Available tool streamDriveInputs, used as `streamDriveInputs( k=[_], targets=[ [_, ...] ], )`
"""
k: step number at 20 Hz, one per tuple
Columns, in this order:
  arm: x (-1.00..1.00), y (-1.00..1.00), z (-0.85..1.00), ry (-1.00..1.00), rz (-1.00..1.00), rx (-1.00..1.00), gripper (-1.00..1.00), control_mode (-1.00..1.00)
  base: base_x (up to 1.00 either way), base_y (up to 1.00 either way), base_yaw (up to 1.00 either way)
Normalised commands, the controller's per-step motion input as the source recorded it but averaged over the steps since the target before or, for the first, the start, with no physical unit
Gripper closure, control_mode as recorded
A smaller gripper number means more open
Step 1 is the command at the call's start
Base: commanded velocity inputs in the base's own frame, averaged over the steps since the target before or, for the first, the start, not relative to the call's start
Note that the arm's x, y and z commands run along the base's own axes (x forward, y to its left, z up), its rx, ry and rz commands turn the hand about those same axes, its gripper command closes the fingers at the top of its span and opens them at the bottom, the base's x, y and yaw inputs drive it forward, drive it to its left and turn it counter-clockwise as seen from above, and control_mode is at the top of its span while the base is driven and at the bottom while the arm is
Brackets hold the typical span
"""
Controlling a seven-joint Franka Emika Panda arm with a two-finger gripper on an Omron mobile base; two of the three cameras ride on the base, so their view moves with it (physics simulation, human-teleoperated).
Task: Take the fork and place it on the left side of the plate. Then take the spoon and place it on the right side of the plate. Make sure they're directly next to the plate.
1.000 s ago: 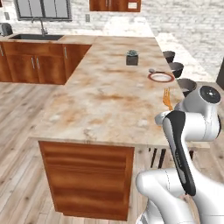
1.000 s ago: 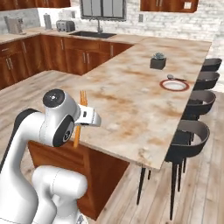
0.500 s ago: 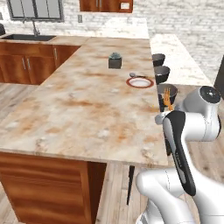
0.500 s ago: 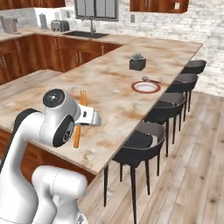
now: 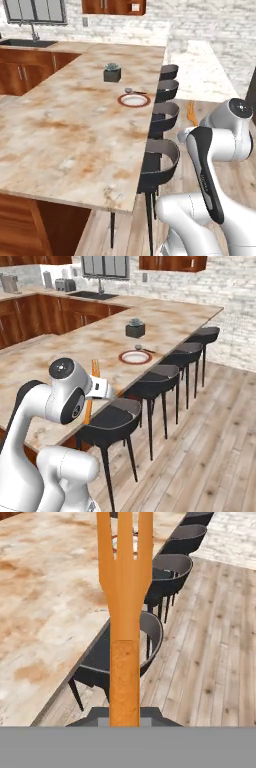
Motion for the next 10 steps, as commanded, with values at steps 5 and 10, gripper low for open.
streamDriveInputs(
  k=[5,10],
  targets=[
    [0.00,0.00,0.00,0.00,0.00,0.00,1.00,1.00,0.43,-0.93,0.22],
    [0.00,0.00,0.00,0.00,0.00,0.00,1.00,1.00,0.61,-0.58,0.35]
  ],
)
